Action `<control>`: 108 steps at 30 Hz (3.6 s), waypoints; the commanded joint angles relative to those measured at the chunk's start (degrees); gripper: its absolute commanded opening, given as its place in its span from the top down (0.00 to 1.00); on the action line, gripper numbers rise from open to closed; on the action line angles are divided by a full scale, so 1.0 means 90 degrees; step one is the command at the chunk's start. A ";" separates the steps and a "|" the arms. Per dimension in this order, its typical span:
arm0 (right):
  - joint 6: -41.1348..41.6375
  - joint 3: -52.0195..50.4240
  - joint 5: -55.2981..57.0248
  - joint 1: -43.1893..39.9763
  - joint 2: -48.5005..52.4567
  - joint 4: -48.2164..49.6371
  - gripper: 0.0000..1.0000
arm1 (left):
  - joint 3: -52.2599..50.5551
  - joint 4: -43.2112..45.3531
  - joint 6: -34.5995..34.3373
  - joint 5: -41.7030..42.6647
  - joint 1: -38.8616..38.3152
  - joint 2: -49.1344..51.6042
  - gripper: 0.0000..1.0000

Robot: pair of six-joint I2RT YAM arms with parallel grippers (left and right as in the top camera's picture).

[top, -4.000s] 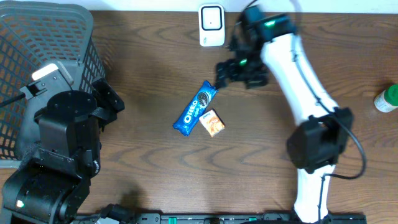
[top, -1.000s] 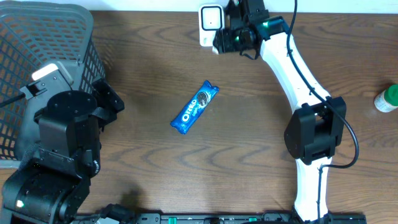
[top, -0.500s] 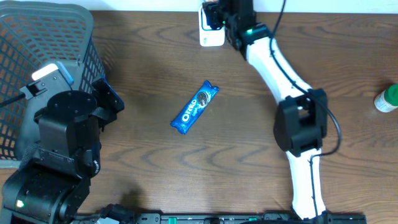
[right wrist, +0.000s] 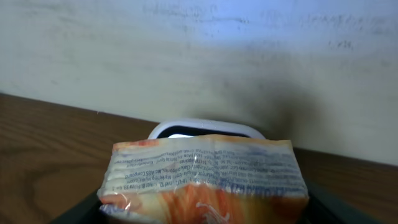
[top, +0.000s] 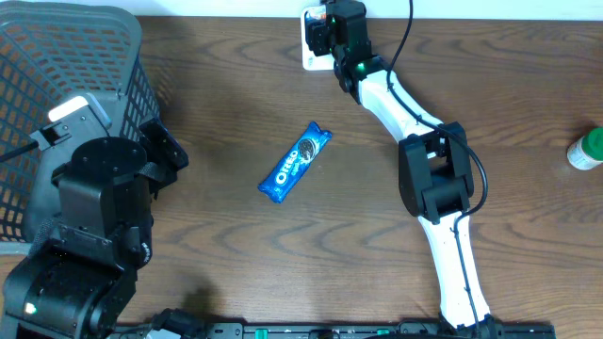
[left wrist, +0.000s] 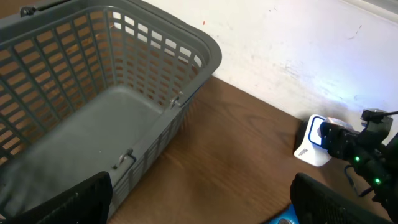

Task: Scan the item barcode
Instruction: 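Hold the tissue pack's barcode up to the scanner with the right gripper, then carry the tissue pack to the right edge and release it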

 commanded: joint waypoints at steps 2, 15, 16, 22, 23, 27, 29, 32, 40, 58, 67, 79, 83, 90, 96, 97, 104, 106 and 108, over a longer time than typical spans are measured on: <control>0.0364 0.0342 0.0095 -0.0080 -0.0355 -0.0721 0.30 | 0.0022 -0.0012 0.0087 -0.0083 0.0027 0.0000 0.09; 0.1205 0.0362 0.1088 -0.1921 -0.2283 -0.6557 0.32 | 0.0022 -0.0012 0.0087 -0.0083 0.0027 0.0000 0.09; 0.1205 0.0359 0.1231 -0.2208 -0.2283 -0.6834 0.30 | 0.0022 -0.0012 0.0087 -0.0083 0.0027 0.0000 0.09; 0.1207 0.0197 0.1430 -0.3628 -0.1894 -0.7077 0.28 | 0.0022 -0.0012 0.0087 -0.0083 0.0027 0.0000 0.09; 0.1207 0.0192 0.1433 -0.3806 -0.1795 -0.7053 0.28 | 0.0022 -0.0012 0.0087 -0.0083 0.0027 0.0000 0.09; 0.1205 0.0192 0.1433 -0.4466 -0.1341 -0.6919 0.31 | 0.0022 -0.0012 0.0087 -0.0083 0.0027 0.0000 0.08; 0.1205 0.0192 0.1382 -0.4665 -0.1219 -0.6938 0.38 | 0.0022 -0.0012 0.0087 -0.0083 0.0027 0.0000 0.09; 0.1088 0.0194 0.1384 -0.4826 -0.1192 -0.6885 0.37 | 0.0022 -0.0012 0.0087 -0.0083 0.0027 0.0000 0.09; 0.0585 0.0194 0.1078 -0.4709 -0.1226 -0.6343 0.01 | 0.0022 -0.0012 0.0090 -0.0083 0.0027 0.0000 0.09; -0.0073 0.0192 0.0362 -0.4639 -0.0401 -0.3920 0.01 | 0.0022 -0.0012 0.0087 -0.0080 0.0027 0.0000 0.08; -0.0384 0.0192 0.0386 -0.4673 0.0097 -0.3368 0.01 | 0.0022 -0.0012 0.0087 -0.0083 0.0027 0.0000 0.08; -0.0957 0.0192 0.0840 -0.4709 0.0546 -0.3177 0.09 | 0.0022 -0.0012 0.0087 -0.0080 0.0027 0.0000 0.09; -0.0967 0.0194 0.0993 -0.4753 0.0532 -0.3283 0.43 | 0.0022 -0.0012 0.0087 -0.0083 0.0027 0.0000 0.09; -0.0891 0.0199 0.1438 -0.4993 0.0270 -0.4187 0.65 | 0.0022 -0.0012 0.0087 -0.0083 0.0027 0.0000 0.09; -0.0656 0.0199 0.2499 -0.5712 0.0012 -0.5331 0.57 | 0.0022 -0.0012 0.0087 -0.0083 0.0027 0.0000 0.09; -0.0656 0.0199 0.2533 -0.5833 -0.0019 -0.5442 0.31 | 0.0022 -0.0012 0.0087 -0.0083 0.0027 0.0000 0.08; -0.0801 0.0255 0.1671 -0.6098 -0.0891 -0.5833 0.01 | 0.0022 -0.0012 0.0087 -0.0083 0.0027 0.0000 0.09; -0.0801 0.0255 0.0862 -0.5999 -0.1321 -0.5748 0.01 | 0.0022 -0.0012 0.0087 -0.0083 0.0027 0.0000 0.09; -0.0801 0.0255 -0.0170 -0.5826 -0.1843 -0.5552 0.01 | 0.0022 -0.0012 0.0090 -0.0083 0.0027 0.0000 0.08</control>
